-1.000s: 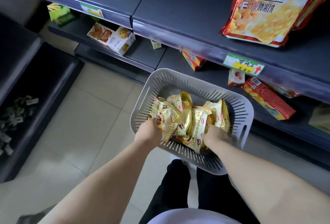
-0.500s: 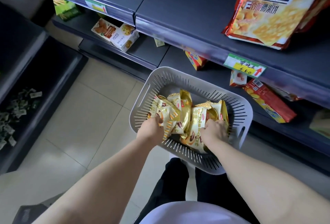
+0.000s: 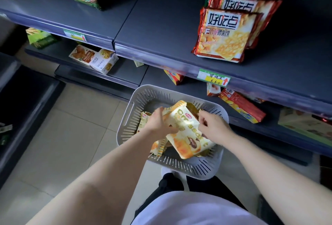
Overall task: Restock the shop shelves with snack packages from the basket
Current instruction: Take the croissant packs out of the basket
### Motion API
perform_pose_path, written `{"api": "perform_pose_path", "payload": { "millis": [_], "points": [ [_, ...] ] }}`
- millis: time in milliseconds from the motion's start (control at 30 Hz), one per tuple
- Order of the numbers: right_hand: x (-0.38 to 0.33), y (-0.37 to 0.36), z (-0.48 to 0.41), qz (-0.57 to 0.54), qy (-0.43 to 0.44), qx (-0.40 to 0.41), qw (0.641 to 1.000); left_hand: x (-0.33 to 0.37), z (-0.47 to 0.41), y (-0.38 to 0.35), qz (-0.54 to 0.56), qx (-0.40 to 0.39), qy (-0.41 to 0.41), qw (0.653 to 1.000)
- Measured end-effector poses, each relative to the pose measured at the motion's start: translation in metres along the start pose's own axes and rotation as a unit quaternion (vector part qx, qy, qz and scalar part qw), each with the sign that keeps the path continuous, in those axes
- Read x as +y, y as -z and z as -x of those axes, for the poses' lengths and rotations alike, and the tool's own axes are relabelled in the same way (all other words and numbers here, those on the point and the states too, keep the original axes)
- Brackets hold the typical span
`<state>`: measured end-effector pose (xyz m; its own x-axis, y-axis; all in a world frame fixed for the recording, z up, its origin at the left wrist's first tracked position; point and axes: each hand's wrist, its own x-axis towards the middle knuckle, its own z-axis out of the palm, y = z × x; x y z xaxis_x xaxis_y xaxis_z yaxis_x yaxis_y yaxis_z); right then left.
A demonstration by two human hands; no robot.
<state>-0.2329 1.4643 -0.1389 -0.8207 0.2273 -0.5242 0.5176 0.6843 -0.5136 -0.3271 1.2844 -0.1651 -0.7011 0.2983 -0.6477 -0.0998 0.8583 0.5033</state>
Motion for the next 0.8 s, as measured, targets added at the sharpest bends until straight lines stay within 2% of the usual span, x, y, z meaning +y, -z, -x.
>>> {"api": "perform_pose_path", "payload": {
  "millis": [100, 167, 267, 367, 433, 467, 533, 567, 600, 667, 733, 800],
  "points": [
    [-0.006, 0.006, -0.002, -0.027, 0.042, -0.040, 0.998, 0.000, -0.005, 0.006, 0.051, -0.057, 0.008, 0.997],
    [-0.010, 0.007, -0.003, -0.054, 0.058, -0.037, 0.996, -0.003, -0.006, 0.013, 0.128, -0.106, 0.038, 0.985],
    [-0.011, 0.005, -0.006, -0.077, 0.059, -0.012, 0.995, -0.005, 0.001, 0.019, 0.250, -0.163, 0.055, 0.953],
    [-0.011, 0.001, -0.004, -0.073, 0.040, 0.056, 0.995, -0.012, 0.006, 0.016, 0.334, -0.168, 0.067, 0.925],
    [-0.007, -0.004, -0.004, -0.096, -0.004, 0.102, 0.990, -0.018, 0.006, 0.013, 0.369, -0.155, 0.085, 0.912],
    [-0.004, -0.007, -0.003, -0.141, -0.054, 0.095, 0.984, -0.021, 0.007, 0.012, 0.380, -0.151, 0.091, 0.908],
    [0.003, -0.013, -0.002, -0.298, -0.160, 0.035, 0.940, -0.026, 0.007, 0.011, 0.398, -0.150, 0.096, 0.900],
    [0.009, -0.019, -0.003, -0.363, -0.185, -0.001, 0.913, -0.028, 0.007, 0.011, 0.405, -0.149, 0.097, 0.897],
    [0.015, -0.024, -0.001, -0.395, -0.203, -0.037, 0.895, -0.028, 0.007, 0.010, 0.405, -0.148, 0.099, 0.897],
    [0.026, -0.034, -0.002, -0.403, -0.206, -0.062, 0.889, -0.028, 0.005, 0.006, 0.391, -0.147, 0.108, 0.902],
    [0.025, -0.036, 0.002, -0.381, -0.224, -0.023, 0.897, -0.025, 0.000, -0.001, 0.345, -0.113, 0.112, 0.925],
    [0.025, -0.033, 0.005, -0.348, -0.236, 0.032, 0.907, -0.026, -0.010, -0.008, 0.218, -0.036, 0.107, 0.969]
  ]
}}
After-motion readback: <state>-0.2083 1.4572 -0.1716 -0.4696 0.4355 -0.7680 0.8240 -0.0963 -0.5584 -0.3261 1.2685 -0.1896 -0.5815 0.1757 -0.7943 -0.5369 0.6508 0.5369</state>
